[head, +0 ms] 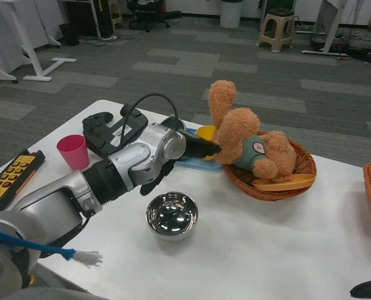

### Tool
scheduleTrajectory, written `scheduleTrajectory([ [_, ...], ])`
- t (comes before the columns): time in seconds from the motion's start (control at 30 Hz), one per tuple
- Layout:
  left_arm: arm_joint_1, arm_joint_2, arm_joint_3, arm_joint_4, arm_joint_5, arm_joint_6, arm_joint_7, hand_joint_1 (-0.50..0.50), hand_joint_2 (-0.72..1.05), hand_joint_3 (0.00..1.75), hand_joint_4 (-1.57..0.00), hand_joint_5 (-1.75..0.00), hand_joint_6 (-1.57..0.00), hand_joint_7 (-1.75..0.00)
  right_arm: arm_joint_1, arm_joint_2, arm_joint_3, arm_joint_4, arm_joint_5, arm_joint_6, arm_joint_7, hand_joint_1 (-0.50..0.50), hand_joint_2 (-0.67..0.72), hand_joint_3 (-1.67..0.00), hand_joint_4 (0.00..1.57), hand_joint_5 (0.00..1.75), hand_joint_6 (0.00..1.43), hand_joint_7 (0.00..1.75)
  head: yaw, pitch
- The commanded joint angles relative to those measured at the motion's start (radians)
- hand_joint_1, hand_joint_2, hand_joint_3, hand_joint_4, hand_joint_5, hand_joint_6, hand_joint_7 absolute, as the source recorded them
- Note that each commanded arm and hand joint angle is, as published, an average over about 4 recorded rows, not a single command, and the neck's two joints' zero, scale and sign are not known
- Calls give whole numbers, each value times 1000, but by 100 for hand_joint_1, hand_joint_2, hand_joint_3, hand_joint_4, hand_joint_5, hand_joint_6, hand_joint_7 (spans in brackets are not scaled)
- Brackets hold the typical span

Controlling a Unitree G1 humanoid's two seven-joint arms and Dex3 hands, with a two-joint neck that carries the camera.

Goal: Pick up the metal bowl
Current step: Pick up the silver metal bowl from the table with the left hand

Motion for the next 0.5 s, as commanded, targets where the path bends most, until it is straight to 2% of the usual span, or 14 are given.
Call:
scheduleTrajectory([
  [0.03,-21,-12,-48,87,-1,-13,-4,-50,67,9,0,-31,0,-7,7,-3,2,3,11,-4,0,17,72,0,9,27,0,35,-30,-11],
  [0.1,-23,-18,-67,111,2,-14,-6,-50,65,9,0,-31,0,-9,7,-2,3,3,11,-4,0,17,72,0,9,22,0,33,-33,-19],
  [0.2,-20,-22,-106,138,10,-9,-13,-50,65,9,0,-31,0,-12,7,1,3,3,10,-4,0,17,72,0,9,27,0,33,-28,-25],
  [0.37,0,-27,-101,139,29,-4,-16,-50,60,9,0,-41,0,-14,7,1,7,6,12,-4,0,17,72,0,9,29,0,31,-34,-26],
  [0.5,14,-38,-100,159,30,-1,-16,-50,60,7,0,-51,0,-14,9,-1,7,6,13,-4,0,17,72,0,9,19,0,35,-40,-27],
])
